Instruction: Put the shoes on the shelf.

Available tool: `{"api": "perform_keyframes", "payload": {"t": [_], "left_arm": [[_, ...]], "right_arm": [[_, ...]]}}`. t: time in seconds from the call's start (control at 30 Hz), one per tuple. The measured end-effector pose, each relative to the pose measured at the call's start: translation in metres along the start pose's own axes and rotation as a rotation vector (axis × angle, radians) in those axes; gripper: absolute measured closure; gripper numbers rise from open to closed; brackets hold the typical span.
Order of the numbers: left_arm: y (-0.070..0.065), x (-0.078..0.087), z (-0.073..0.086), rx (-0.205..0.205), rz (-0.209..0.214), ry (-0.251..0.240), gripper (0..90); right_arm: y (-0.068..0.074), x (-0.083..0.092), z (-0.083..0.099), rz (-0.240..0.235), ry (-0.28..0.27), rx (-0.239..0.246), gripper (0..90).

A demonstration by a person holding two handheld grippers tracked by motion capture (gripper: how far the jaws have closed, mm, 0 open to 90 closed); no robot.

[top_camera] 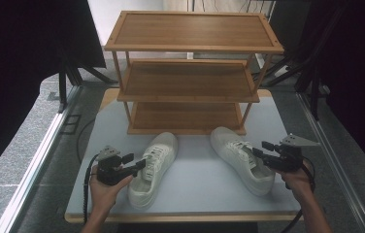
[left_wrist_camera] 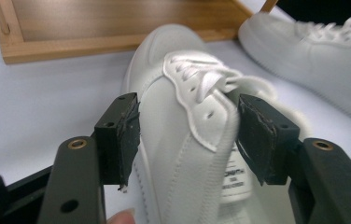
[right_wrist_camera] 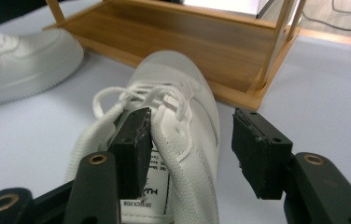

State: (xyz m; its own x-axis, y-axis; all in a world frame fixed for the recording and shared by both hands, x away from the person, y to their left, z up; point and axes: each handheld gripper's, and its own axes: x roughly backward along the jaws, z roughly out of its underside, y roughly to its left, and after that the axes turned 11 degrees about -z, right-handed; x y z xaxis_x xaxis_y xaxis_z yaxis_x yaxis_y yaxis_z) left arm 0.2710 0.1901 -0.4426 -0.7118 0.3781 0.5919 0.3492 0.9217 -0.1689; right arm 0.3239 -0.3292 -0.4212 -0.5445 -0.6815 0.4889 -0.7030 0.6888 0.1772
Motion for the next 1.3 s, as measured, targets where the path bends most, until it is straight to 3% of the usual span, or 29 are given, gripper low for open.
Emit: {"api": "perform_keyframes", "payload": {"t": [0.37,0.47,0.5,0.6,0.63,0.83,1.03,1.17,1.3], "left_arm": [[-0.006,-0.020,0.001,-0.051,-0.031,0.033,43.4],[-0.006,-0.027,0.002,-0.054,-0.028,0.037,47.0],[-0.006,-0.028,0.002,-0.048,-0.020,0.032,50.9],[-0.005,-0.031,0.001,-0.045,0.000,0.020,56.2],[-0.005,-0.031,0.001,-0.050,-0.005,0.015,61.7],[-0.008,-0.029,0.001,-0.052,-0.044,-0.009,74.9],[-0.008,-0.027,0.002,-0.049,-0.049,-0.030,81.1],[-0.004,-0.024,-0.001,-0.025,-0.010,-0.028,81.7],[-0.007,-0.013,-0.007,-0.017,0.034,-0.075,81.8]], "right_arm": [[-0.010,-0.025,0.004,-0.021,0.070,0.012,46.0],[-0.013,-0.030,0.008,0.028,0.117,0.011,49.2],[-0.017,-0.031,0.010,0.024,0.107,-0.025,51.9],[-0.021,-0.031,0.011,0.005,0.097,-0.047,56.0],[-0.022,-0.032,0.012,-0.025,0.089,-0.053,63.7],[-0.021,-0.032,0.012,-0.005,0.087,-0.039,77.5],[-0.017,-0.032,0.013,0.005,0.052,-0.061,81.0],[-0.014,-0.031,0.013,0.002,0.032,-0.070,81.4],[-0.009,-0.028,0.013,-0.028,0.006,-0.072,81.5]]}}
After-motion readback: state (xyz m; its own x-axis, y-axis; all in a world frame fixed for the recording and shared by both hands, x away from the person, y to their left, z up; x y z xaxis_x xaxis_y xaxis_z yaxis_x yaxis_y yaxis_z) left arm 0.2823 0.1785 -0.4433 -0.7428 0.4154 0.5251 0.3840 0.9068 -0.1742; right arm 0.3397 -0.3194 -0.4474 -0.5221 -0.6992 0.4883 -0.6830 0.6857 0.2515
